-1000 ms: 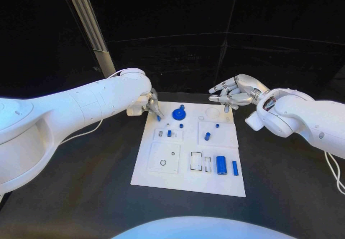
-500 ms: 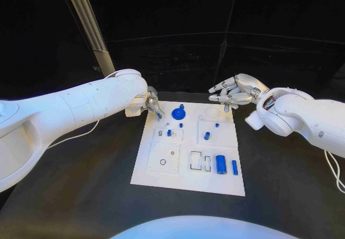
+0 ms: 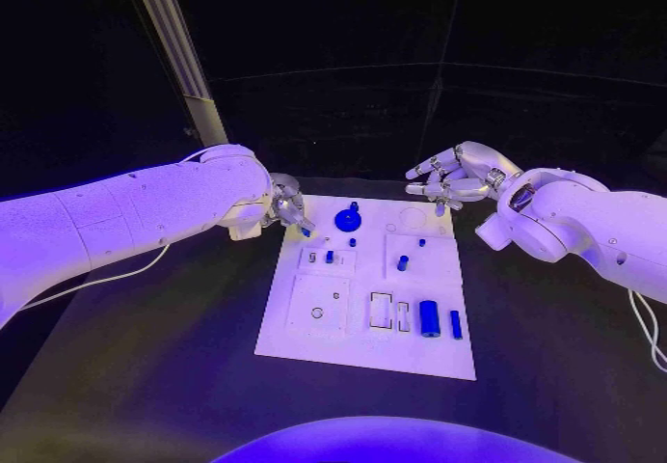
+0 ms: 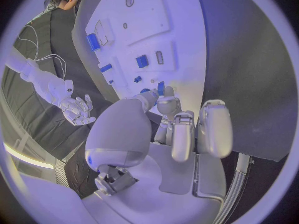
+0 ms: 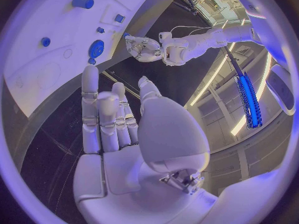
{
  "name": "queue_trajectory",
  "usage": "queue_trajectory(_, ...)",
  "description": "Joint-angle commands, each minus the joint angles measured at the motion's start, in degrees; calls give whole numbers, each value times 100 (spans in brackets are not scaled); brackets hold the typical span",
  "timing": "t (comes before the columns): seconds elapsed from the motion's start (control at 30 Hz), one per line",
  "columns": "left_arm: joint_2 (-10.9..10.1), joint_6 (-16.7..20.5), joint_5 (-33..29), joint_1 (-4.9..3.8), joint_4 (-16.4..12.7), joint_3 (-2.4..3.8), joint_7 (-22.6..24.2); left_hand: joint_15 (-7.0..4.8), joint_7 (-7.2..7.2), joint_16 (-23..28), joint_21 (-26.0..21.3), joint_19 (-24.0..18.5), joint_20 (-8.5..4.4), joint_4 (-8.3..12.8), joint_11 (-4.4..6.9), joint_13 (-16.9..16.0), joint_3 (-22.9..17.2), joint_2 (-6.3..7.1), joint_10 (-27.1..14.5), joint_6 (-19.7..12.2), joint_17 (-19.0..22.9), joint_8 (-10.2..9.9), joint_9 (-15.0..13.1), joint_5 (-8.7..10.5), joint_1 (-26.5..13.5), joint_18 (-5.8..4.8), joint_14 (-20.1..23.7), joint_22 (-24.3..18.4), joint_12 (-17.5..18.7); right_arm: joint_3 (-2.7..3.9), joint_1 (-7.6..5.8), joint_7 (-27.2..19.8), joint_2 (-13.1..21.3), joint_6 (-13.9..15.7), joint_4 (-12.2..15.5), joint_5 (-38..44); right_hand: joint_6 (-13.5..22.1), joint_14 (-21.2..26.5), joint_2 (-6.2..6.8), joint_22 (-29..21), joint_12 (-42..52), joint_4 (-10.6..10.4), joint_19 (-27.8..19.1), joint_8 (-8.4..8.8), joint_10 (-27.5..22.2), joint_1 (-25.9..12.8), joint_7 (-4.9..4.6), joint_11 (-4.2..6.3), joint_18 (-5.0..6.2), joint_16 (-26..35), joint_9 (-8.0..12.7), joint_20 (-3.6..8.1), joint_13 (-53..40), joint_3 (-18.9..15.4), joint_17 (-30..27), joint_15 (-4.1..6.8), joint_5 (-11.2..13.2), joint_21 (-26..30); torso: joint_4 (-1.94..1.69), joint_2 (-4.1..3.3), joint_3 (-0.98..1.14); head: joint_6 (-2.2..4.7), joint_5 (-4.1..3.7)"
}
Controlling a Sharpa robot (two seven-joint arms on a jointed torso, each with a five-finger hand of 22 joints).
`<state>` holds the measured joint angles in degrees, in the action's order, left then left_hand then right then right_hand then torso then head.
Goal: Assemble the parts on the task board
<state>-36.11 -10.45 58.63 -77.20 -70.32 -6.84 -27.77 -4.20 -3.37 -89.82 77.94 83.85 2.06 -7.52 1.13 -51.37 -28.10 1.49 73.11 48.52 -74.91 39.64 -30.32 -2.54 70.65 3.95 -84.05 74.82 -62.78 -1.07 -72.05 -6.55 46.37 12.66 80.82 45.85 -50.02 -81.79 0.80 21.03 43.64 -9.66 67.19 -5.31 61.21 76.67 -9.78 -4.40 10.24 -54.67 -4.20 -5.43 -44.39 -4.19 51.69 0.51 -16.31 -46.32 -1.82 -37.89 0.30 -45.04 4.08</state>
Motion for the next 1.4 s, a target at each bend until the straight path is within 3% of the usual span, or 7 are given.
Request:
queue_trajectory(0.03,-137,244,1,10,-245,-78,182,-32,33,-18,23,42,-44,602,8,-7,-633,72,40,-19,-1509,27,-10,-33,21,-41,-595,6,-38,4,-12,-29,2,-50,-7,9,40,-17,-48,-8,14,6,35,-24,-52,1,15,-2,32,24,-8,-7,6,-38,3,-13,-27,20,-24,13,0,-9,-4)
queue_trajectory(0.1,-215,261,25,18,-376,-147,206,-34,35,-18,24,44,-45,619,11,-10,-665,95,50,-17,-1509,35,-15,-32,21,-42,-595,10,-41,4,-11,-33,1,-52,-10,9,40,-17,-48,-8,14,6,35,-24,-52,1,15,-2,32,24,-8,-7,6,-38,3,-13,-27,20,-26,11,-3,-9,4)
queue_trajectory(0.3,-316,357,121,62,-595,-238,281,-34,35,-18,22,43,-46,625,11,-4,-679,103,50,-16,-1509,38,-17,-32,20,-41,-595,8,-37,4,-10,-40,-8,-58,-29,9,40,-17,-48,-8,14,6,35,-24,-52,1,15,-2,32,24,-8,-7,6,-38,3,-13,-27,20,-15,3,-6,-4,17)
queue_trajectory(0.57,-370,494,187,136,-695,-267,469,-34,36,-18,27,46,-47,627,12,-24,-693,110,64,-12,-1509,43,-19,-33,16,-43,-595,15,-52,4,-10,-50,-30,-56,-51,9,41,-16,-52,-10,16,0,36,-25,-54,-4,14,-3,32,33,-8,-7,8,-43,-3,-14,-31,23,10,-3,8,-9,37)
queue_trajectory(0.77,-373,574,195,190,-721,-271,523,-34,36,-18,27,46,-47,627,12,-24,-693,110,64,-12,-1509,43,-19,-33,16,-43,-595,15,-52,4,-10,-52,-37,-55,-56,9,41,-16,-52,-10,16,0,36,-25,-54,-4,14,-3,32,33,-8,-7,8,-43,-3,-14,-31,23,-10,-1,4,-28,9)
queue_trajectory(1.0,-307,542,197,215,-650,-273,489,-34,36,-18,27,46,-47,627,12,-24,-693,110,64,-12,-1509,43,-19,-33,16,-43,-595,15,-52,4,-9,-53,-44,-57,-55,9,41,-16,-52,-10,16,0,36,-25,-54,-4,14,-3,32,33,-8,-7,8,-43,-3,-14,-31,23,1,-3,7,-42,16)
queue_trajectory(1.4,-228,403,313,247,-549,-358,371,-39,39,-18,32,51,-50,654,17,-29,-757,140,83,-7,-1509,58,-27,-37,17,-44,-595,24,-58,3,-9,-51,-41,-61,-53,9,41,-16,-52,-10,16,0,36,-25,-54,-4,14,-3,32,33,-8,-7,8,-43,-3,-14,-31,23,-10,1,7,-67,-2)
